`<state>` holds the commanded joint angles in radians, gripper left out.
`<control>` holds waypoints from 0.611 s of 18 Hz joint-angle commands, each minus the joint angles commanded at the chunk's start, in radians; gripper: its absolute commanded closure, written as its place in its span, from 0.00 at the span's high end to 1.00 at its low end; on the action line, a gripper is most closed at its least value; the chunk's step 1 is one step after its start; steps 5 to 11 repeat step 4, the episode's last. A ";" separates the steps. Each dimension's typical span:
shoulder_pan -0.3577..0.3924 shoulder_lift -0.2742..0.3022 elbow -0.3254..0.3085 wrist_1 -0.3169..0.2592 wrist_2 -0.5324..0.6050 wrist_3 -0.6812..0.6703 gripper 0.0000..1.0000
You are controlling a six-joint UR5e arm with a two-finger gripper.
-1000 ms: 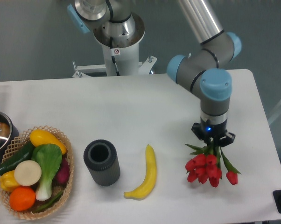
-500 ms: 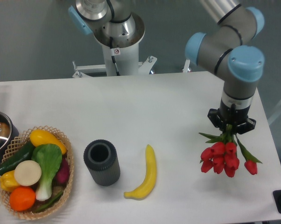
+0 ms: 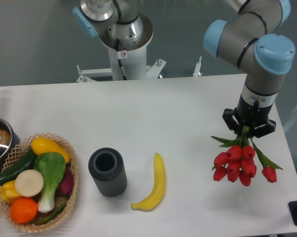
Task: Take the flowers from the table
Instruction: 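Lift the gripped red tulips up off the table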
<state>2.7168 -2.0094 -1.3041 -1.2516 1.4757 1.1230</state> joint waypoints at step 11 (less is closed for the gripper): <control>-0.038 -0.002 0.009 0.000 0.002 -0.025 0.00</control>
